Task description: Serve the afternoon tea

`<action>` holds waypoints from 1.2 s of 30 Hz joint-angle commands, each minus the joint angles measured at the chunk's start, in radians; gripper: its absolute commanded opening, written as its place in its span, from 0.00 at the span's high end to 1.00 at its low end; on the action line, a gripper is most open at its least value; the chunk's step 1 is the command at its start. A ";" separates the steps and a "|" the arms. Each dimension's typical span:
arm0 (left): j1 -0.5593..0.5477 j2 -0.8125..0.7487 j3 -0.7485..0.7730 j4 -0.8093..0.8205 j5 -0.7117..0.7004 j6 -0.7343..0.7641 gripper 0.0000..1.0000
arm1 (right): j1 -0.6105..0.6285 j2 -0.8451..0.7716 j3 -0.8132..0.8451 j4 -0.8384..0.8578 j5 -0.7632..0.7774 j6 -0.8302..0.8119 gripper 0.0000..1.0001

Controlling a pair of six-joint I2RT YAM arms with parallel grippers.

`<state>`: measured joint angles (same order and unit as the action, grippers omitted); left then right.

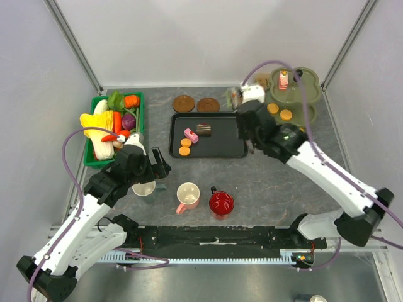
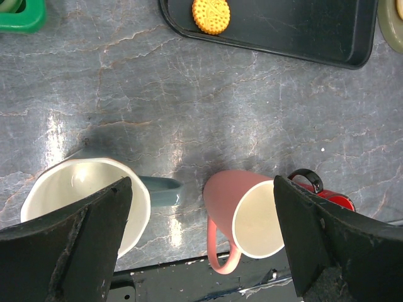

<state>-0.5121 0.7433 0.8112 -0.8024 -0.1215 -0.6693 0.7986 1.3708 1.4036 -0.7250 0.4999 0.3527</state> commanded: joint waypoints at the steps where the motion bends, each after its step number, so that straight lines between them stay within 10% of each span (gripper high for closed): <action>1: 0.001 -0.005 0.002 0.016 -0.004 -0.019 0.01 | -0.108 -0.079 0.170 -0.002 0.123 -0.116 0.67; 20: 0.000 -0.010 -0.001 0.016 -0.007 -0.018 0.01 | -0.846 0.134 0.540 -0.123 -0.331 -0.282 0.68; 36: 0.001 0.018 0.005 0.014 -0.021 -0.027 0.01 | -0.931 0.177 0.457 -0.137 -0.540 -0.264 0.62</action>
<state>-0.5121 0.7578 0.8112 -0.8024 -0.1257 -0.6693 -0.1268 1.5867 1.8935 -0.8848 0.0013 0.0925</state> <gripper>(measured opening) 0.990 0.386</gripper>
